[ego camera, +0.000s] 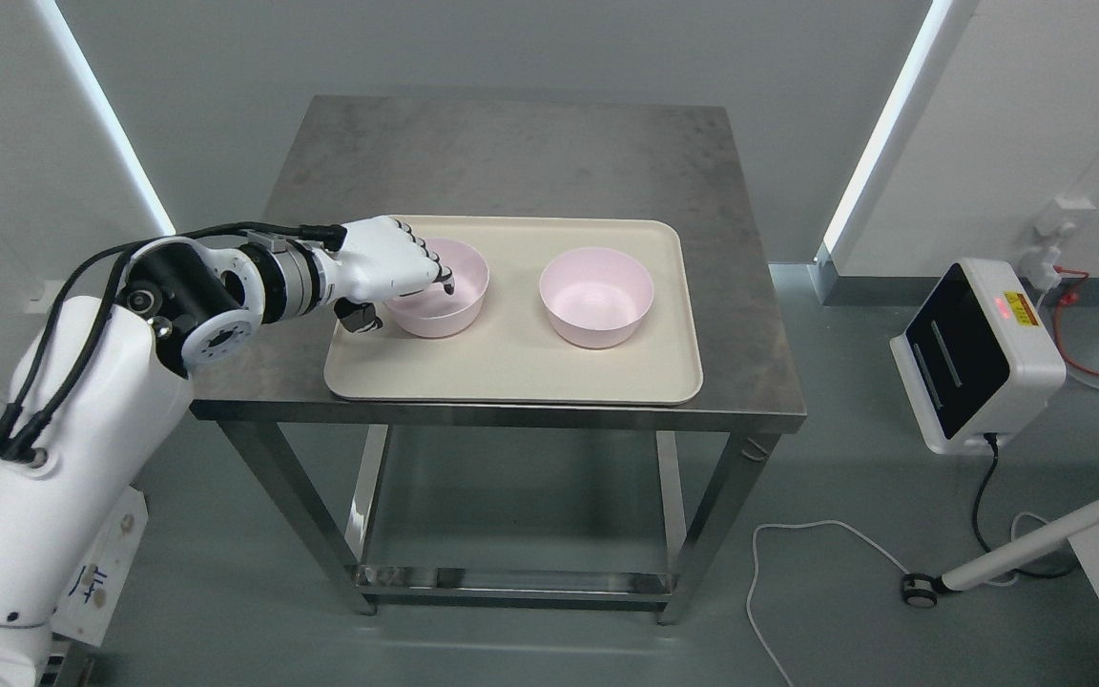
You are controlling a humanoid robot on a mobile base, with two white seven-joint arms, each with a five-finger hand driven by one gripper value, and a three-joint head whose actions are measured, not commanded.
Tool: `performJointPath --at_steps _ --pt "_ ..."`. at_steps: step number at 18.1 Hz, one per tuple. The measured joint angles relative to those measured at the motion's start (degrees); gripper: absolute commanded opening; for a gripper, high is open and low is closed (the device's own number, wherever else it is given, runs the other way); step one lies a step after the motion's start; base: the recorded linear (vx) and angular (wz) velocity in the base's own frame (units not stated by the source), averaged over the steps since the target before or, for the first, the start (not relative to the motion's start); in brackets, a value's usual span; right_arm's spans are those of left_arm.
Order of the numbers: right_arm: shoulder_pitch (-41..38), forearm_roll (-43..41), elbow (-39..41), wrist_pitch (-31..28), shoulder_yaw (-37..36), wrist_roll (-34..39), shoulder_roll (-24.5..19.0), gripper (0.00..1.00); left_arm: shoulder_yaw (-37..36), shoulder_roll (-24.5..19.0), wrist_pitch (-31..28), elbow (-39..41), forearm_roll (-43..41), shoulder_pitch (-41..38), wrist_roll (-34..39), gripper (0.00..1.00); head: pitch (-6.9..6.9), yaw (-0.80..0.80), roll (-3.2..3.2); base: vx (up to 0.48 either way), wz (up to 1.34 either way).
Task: Stack pink IKEA bowls on left shelf middle
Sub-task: 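Grasp the rim of the nearer pink bowl with the left hand, then lift the pink bowl and carry it over the other pink bowl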
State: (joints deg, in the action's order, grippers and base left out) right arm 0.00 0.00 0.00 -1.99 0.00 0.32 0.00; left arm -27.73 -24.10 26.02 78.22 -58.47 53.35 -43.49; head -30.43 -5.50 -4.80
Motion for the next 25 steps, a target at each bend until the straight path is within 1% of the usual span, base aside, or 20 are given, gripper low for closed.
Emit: performJointPath --at_steps 1,4,5,9,12,17,25 --pt "0.0 0.0 0.0 0.0 0.0 0.0 0.0 1.0 0.07 -0.03 0.25 -0.23 0.04 -0.13 0.0 0.4 0.0 0.0 0.0 0.0 0.0" --pt "0.0 0.0 0.0 0.0 0.0 0.0 0.0 1.0 0.21 -0.01 0.85 -0.61 0.09 -0.47 0.0 0.0 0.0 0.0 0.0 0.0 0.0" --pt "0.0 0.0 0.0 0.0 0.0 0.0 0.0 1.0 0.3 0.09 0.86 -0.72 0.13 -0.52 -0.67 0.0 0.0 0.0 0.0 0.0 0.0" --pt "0.0 0.0 0.0 0.0 0.0 0.0 0.0 1.0 1.45 1.62 0.87 -1.03 0.26 -0.5 -7.91 0.0 0.0 0.0 0.0 0.0 0.0" --pt "0.0 0.0 0.0 0.0 0.0 0.0 0.0 1.0 2.73 3.24 0.41 -1.52 0.17 -0.5 -10.2 0.0 0.0 0.0 0.0 0.0 0.0" --pt "0.0 0.0 0.0 0.0 0.0 0.0 0.0 1.0 5.52 5.38 0.23 -2.97 0.08 1.0 -12.08 0.0 0.0 0.0 0.0 0.0 0.01" --pt "0.0 0.0 0.0 0.0 0.0 0.0 0.0 1.0 12.15 8.25 -0.99 -4.79 0.04 3.91 -10.84 0.0 0.0 0.0 0.0 0.0 0.0"
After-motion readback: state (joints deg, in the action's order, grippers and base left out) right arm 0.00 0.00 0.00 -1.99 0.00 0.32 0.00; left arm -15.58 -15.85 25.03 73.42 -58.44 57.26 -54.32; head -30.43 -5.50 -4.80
